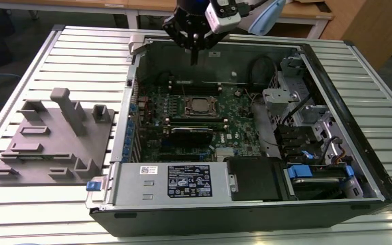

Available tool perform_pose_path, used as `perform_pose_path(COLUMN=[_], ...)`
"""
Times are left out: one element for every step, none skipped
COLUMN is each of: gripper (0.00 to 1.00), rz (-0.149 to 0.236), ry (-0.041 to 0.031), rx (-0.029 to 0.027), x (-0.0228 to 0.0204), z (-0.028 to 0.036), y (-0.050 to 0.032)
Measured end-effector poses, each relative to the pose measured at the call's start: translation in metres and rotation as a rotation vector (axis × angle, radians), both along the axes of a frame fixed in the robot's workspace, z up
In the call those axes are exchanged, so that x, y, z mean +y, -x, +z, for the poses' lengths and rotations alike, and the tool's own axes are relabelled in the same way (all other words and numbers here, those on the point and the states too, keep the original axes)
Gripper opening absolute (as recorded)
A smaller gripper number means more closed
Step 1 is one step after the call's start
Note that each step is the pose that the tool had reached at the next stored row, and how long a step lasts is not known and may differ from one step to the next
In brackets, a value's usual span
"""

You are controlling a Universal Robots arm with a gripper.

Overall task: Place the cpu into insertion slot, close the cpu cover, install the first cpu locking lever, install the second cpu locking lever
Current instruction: 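Close the cpu cover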

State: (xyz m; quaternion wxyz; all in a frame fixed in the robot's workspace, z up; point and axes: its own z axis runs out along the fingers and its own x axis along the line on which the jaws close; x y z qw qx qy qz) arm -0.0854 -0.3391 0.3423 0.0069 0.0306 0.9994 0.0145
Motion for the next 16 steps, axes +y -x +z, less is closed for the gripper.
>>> perform_pose_path(gripper=[0.10, 0.10, 0.10, 0.10, 0.10, 0.10, 0.10, 0.10, 0.10, 0.10, 0.10, 0.10, 0.10, 0.10, 0.10, 0.10], rz=[0.000, 0.000, 0.000, 0.000, 0.000, 0.000, 0.000, 0.000, 0.000, 0.000, 0.000, 0.000, 0.000, 0.000, 0.000, 0.000], ry=[0.0000, -0.0001, 0.0000, 0.0000, 0.0000, 0.0000, 0.0001, 0.0001, 0.0001, 0.0000, 0.0000, -0.0001, -0.0003, -0.0002, 0.0000, -0.0001], rx=[0.0000, 0.0000, 0.0000, 0.0000, 0.0000, 0.0000, 0.0001, 0.0001, 0.0000, 0.0000, 0.0000, 0.0000, -0.0002, -0.0002, 0.0000, 0.0000], x=[0.0000, 0.0000, 0.0000, 0.0000, 0.0000, 0.0000, 0.0000, 0.0000, 0.0000, 0.0000, 0.0000, 0.0000, 0.0000, 0.0000, 0.0000, 0.0000], z=[-0.0008, -0.0016, -0.0023, -0.0030, -0.0036, -0.0041, -0.0044, -0.0045, -0.0047, -0.0048, -0.0048, -0.0050, -0.0053, -0.0057, -0.0061, -0.0066], y=[0.0000, 0.0000, 0.0000, 0.0000, 0.0000, 0.0000, 0.0000, 0.0000, 0.0000, 0.0000, 0.0000, 0.0000, 0.0000, 0.0000, 0.0000, 0.0000])
